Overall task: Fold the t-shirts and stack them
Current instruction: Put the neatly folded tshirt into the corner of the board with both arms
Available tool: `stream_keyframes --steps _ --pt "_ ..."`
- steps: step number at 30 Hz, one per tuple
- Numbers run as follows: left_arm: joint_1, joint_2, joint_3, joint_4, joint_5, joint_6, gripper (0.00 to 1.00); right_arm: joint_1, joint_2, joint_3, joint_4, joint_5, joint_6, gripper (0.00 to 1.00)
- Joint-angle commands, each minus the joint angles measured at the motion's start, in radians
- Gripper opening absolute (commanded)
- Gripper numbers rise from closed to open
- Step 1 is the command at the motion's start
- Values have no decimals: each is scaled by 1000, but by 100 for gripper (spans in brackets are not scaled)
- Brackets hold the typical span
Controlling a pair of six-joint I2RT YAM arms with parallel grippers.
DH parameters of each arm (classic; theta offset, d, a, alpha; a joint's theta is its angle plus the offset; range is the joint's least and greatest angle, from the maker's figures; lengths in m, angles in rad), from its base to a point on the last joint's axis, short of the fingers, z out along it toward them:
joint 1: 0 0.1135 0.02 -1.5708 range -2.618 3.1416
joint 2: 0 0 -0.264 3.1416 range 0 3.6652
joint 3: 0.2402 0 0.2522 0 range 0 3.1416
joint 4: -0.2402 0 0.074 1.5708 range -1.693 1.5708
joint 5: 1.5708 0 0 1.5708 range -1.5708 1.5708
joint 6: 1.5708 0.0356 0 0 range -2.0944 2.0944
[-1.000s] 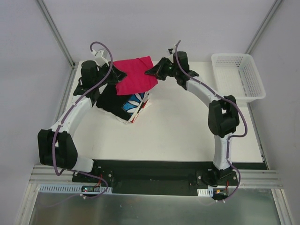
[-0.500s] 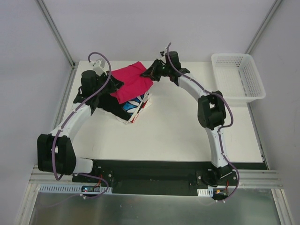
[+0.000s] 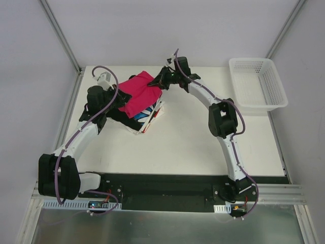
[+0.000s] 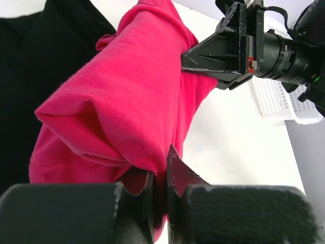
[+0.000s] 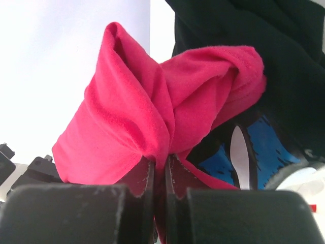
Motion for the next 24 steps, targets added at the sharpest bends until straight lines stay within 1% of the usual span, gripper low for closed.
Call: stream_keyframes --steps 1,2,5,10,12,15,16,18,19,20,24 --pt "2 -17 91 18 -26 24 0 -26 43 138 -3 53 28 0" --pt "2 -14 105 -8 -30 30 0 -26 54 184 -6 51 36 1" --pt "2 -17 159 -50 -53 62 0 -29 95 247 -11 37 68 1" --pt "4 -52 225 -121 -95 111 0 -25 95 250 9 25 77 1" --pt "4 -84 203 -127 -115 105 0 -22 86 220 12 14 74 1" --pt "2 -133 96 -119 -162 70 0 -17 68 145 51 -13 82 1" --pt "4 -144 18 -84 -173 59 0 -19 60 81 83 -24 89 1" --pt "4 -173 -73 -14 -181 16 0 -20 49 39 103 -33 100 1" --pt "2 -178 -143 17 -178 1 0 -20 51 25 103 -38 100 1" --pt "2 -180 -169 65 -178 -8 0 -22 51 22 103 -41 102 1" --pt "4 -118 -239 158 -149 -45 0 -22 45 -4 101 -50 126 1"
